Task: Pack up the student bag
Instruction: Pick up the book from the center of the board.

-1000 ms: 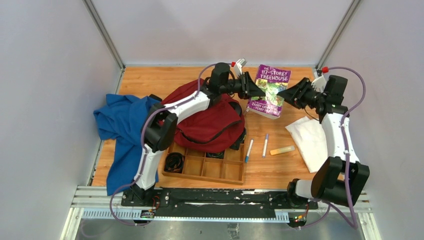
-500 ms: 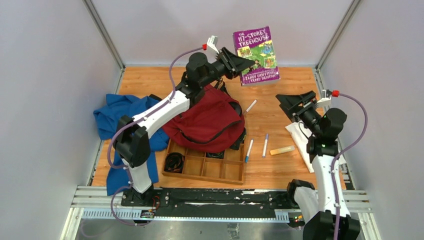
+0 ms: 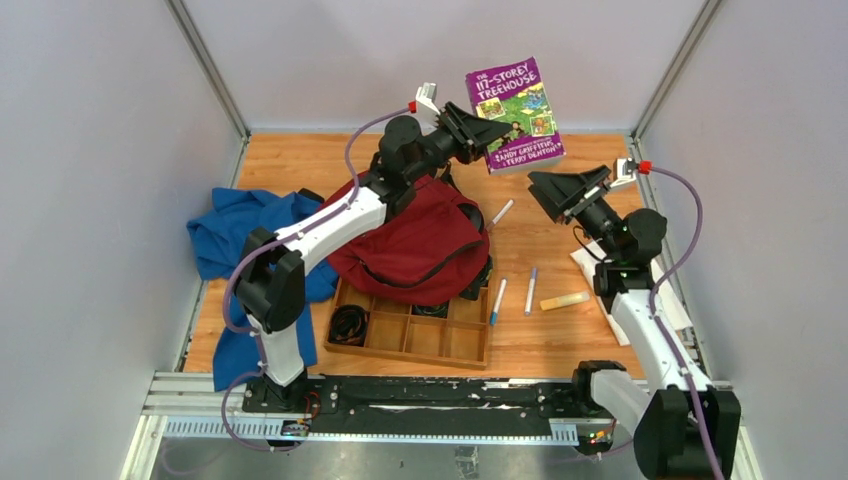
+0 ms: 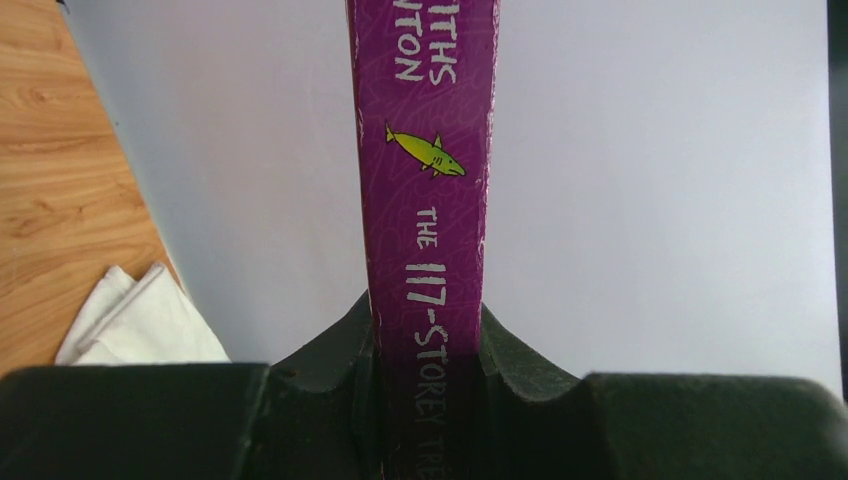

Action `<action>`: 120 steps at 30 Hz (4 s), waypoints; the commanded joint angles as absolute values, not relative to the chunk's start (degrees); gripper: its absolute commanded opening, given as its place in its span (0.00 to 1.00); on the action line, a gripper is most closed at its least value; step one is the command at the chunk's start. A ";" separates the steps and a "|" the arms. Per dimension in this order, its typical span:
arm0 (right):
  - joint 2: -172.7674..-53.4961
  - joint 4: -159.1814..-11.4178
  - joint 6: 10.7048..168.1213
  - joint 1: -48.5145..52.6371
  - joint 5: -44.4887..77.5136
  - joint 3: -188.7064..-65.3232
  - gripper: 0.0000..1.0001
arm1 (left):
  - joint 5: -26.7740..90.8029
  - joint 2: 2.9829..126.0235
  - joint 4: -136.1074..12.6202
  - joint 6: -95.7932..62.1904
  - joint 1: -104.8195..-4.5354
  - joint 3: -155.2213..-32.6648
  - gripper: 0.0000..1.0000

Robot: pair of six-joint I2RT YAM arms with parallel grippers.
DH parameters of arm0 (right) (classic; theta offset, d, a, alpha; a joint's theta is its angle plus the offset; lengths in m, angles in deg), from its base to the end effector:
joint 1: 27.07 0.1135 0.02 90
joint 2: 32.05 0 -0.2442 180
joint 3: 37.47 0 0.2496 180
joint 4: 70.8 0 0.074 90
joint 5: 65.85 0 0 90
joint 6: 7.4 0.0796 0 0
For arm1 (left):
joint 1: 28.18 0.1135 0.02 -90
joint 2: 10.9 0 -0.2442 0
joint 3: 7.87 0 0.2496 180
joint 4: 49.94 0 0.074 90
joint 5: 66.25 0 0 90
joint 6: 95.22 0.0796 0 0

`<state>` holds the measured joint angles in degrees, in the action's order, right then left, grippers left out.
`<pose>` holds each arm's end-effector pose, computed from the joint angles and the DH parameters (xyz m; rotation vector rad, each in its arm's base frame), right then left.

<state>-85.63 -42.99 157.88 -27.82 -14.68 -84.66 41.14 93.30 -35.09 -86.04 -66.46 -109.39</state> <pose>0.2503 0.0466 0.3319 0.2673 1.4173 1.4971 0.3588 -0.3134 0.3702 -0.3058 1.6428 -1.8804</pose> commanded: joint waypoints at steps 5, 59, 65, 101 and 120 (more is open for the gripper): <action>-92.84 -29.49 159.87 -22.32 -9.78 -90.59 1.00 | 40.73 92.06 -26.05 -86.39 -67.82 -110.31 0.00; -110.26 -11.02 168.33 -15.80 -48.56 -99.78 0.00 | 82.95 70.96 -21.31 -80.18 -43.91 -80.65 1.00; -108.87 -20.09 161.81 -14.09 -50.33 -98.64 0.00 | 88.43 70.45 -21.31 -79.87 -43.83 -82.34 0.96; -107.42 -14.09 168.54 -7.90 -26.91 -90.22 0.00 | 75.91 66.93 -22.20 -80.93 -43.91 -75.70 0.32; -80.28 -94.51 130.88 -45.03 -21.32 -95.55 0.00 | 31.17 68.65 -98.99 -14.16 -73.82 -98.31 0.97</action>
